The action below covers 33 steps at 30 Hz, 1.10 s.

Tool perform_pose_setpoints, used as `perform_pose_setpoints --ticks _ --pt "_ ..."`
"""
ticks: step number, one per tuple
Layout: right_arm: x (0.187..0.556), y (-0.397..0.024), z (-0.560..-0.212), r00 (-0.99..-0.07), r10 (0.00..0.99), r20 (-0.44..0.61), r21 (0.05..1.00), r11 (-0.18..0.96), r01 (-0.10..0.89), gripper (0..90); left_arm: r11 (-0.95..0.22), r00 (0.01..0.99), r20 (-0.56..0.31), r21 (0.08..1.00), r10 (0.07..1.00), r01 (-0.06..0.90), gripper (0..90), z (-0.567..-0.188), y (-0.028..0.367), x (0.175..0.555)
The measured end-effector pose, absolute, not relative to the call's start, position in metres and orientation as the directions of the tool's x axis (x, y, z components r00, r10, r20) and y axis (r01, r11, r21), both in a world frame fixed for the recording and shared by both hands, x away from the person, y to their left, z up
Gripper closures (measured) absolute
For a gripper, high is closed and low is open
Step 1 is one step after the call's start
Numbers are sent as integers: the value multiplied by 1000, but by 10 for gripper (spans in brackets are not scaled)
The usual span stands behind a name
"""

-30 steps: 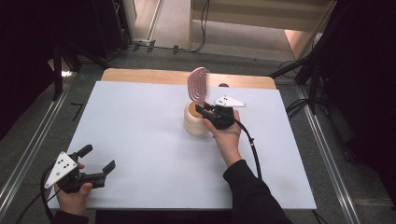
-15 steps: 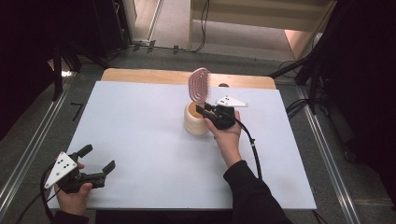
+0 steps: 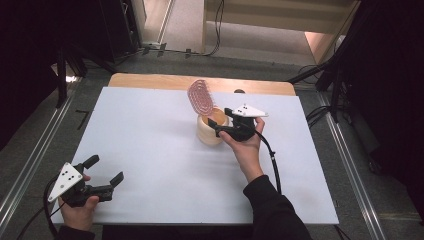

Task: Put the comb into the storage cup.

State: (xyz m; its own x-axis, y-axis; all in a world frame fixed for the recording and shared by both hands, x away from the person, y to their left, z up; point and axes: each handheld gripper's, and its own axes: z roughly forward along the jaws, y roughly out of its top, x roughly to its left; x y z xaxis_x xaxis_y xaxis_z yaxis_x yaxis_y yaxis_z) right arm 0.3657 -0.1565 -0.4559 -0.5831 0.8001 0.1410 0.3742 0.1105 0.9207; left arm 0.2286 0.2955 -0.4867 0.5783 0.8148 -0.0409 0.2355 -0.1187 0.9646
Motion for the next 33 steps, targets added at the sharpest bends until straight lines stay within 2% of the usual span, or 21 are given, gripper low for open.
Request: perform_pose_setpoints --ticks 6,8,33 --pt "357 -164 -455 -596 789 147 929 97 358 66 -121 579 -40 964 814 236 7 -487 295 229" --pt "355 -167 -455 -599 787 145 933 94 349 0 -122 579 -38 964 815 236 7 -487 295 229" --pt "307 -210 -461 -604 788 120 955 74 286 0 -126 580 -34 964 814 233 7 -487 294 228"
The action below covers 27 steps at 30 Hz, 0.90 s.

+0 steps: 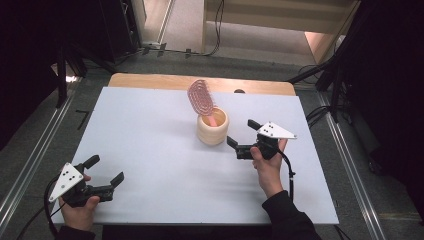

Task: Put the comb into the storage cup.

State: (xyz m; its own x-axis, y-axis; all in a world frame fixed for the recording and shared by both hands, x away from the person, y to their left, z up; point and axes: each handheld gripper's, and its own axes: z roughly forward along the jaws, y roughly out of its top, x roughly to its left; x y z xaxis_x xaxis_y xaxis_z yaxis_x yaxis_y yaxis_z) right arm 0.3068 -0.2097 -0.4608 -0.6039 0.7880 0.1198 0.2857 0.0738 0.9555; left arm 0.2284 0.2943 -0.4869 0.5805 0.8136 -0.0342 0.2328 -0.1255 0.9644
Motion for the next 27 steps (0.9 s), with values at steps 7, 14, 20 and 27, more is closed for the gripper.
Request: perform_pose_setpoints --ticks 7,14,20,27 --pt "296 -222 -464 -597 794 120 957 68 282 0 -126 579 -34 964 814 234 7 -487 294 228" --pt "284 -236 -467 -590 799 116 959 63 275 0 -126 580 -34 965 814 232 7 -487 294 228" --pt "275 -248 -470 -579 808 111 962 60 268 0 -127 581 -32 965 813 231 7 -487 294 228" --pt "265 -263 -473 -562 819 115 963 47 265 0 -133 580 -26 964 814 230 7 -487 293 228"
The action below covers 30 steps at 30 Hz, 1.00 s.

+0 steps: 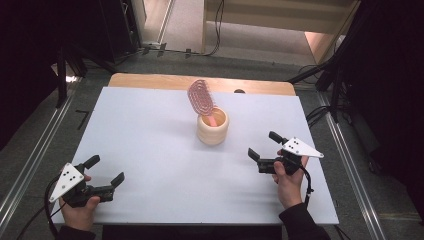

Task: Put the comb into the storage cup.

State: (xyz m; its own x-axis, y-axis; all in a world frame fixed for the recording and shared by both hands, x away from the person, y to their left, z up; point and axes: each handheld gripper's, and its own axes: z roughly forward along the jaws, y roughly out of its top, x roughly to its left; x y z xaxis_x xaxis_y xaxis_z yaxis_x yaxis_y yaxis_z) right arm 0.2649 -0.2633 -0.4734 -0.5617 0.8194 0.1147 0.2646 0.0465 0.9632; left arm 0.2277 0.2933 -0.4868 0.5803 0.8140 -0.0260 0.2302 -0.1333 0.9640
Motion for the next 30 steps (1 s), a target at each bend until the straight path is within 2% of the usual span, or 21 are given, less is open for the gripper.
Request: perform_pose_setpoints --ticks 30 --pt "212 -330 -496 -473 871 130 967 -7 254 0 -138 584 -21 965 812 225 7 -486 293 227"
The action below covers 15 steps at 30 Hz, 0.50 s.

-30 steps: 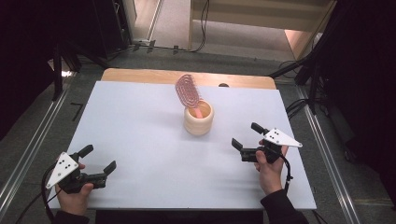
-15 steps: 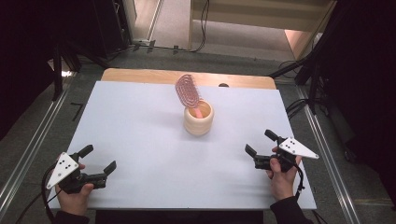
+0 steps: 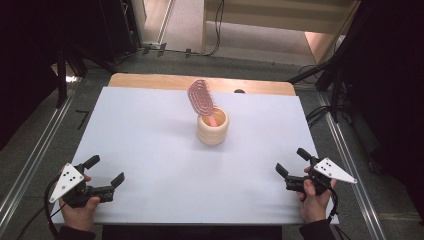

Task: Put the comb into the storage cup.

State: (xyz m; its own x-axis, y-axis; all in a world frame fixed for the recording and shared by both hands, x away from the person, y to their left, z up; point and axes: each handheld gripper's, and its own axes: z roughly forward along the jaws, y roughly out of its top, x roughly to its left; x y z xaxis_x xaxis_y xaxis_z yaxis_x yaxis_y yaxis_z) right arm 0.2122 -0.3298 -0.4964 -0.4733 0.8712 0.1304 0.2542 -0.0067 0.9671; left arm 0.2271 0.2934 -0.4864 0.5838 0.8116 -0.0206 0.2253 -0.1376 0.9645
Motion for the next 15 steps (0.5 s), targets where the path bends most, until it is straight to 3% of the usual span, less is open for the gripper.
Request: perform_pose_setpoints --ticks 15 --pt "191 -365 -511 -423 898 123 967 -13 254 0 -131 587 -26 966 809 223 7 -487 293 227"
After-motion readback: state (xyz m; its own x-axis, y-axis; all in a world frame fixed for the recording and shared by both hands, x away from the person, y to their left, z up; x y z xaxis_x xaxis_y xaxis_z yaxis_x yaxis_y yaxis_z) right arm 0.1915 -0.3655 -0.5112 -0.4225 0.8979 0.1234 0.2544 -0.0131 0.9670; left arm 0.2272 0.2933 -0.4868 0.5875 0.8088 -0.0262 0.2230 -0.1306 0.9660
